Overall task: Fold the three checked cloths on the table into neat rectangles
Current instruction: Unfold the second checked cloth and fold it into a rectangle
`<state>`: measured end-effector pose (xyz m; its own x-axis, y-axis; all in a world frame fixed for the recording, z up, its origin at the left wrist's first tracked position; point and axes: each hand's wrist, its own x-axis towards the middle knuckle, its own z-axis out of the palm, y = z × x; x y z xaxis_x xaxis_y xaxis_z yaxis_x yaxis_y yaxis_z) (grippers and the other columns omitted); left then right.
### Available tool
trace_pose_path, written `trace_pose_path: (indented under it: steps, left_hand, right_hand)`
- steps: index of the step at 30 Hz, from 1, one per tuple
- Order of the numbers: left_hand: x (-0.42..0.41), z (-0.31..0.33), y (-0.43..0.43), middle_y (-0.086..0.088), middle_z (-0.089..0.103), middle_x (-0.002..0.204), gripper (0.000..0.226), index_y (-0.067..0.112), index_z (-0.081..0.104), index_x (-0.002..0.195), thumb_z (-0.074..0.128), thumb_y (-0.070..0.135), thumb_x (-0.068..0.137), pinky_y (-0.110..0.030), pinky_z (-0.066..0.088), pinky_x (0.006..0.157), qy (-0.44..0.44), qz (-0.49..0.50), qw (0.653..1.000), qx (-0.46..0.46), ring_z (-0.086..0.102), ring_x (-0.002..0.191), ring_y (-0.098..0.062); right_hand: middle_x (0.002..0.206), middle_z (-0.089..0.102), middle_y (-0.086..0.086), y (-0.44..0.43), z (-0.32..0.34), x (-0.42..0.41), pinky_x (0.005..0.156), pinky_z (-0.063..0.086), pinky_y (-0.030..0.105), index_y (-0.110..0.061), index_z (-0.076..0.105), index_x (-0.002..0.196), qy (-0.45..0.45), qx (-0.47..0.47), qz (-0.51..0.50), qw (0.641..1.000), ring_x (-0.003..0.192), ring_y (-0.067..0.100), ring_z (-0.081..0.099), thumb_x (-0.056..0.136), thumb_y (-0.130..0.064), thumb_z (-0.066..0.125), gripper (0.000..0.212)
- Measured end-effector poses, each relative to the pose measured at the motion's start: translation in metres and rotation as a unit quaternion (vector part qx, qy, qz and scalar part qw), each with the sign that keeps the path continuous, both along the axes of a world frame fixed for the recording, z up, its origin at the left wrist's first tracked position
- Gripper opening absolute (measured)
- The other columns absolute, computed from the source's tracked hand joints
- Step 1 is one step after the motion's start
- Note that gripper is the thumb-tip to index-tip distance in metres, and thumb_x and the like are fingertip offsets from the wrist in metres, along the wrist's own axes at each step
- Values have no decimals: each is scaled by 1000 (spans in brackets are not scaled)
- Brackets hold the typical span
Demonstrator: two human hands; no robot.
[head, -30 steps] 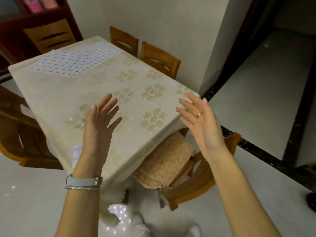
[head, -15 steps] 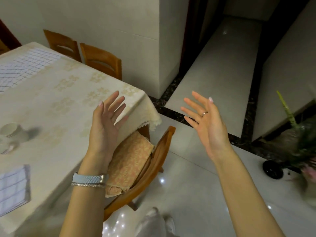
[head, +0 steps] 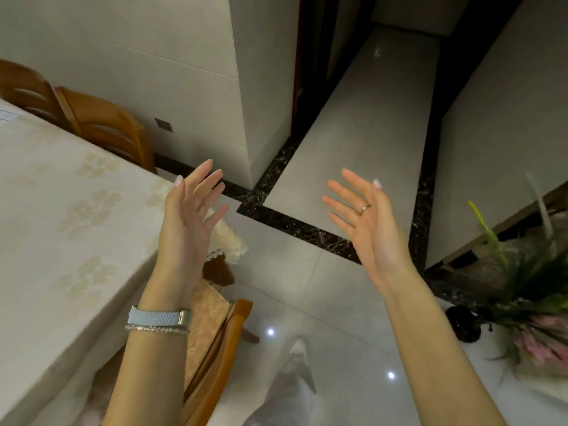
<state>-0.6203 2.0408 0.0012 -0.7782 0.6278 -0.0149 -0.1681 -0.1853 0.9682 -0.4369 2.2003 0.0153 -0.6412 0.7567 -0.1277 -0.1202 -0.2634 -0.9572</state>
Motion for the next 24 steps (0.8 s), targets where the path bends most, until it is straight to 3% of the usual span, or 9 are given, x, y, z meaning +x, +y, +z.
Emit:
trace_pose_path:
  steps: [5,12,24]
  left_hand:
    - [-32,-3,71,8,60,137,50,27,53,138,27,50,102,-45,40,111,-26,45,999,-7,55,127,-12]
    - [-90,5,133,7,60,137,53,26,54,138,31,54,99,-47,38,111,-16,79,997,-21,56,127,-15]
    - [-189,-8,209,-1,59,139,58,21,50,140,35,53,95,-50,37,112,-28,223,974,7,57,127,-18]
  right_hand:
    - [130,66,-2,79,6,-54,111,40,43,-26,57,134,-24,-1,37,999,119,15,63,104,-45,27,47]
    - [132,64,1,166,17,-120,112,38,45,-24,55,135,34,-16,66,997,121,18,62,103,-46,27,48]
    - [135,62,4,297,2,-284,113,37,46,-20,51,139,50,-43,217,974,123,21,60,104,-47,22,53]
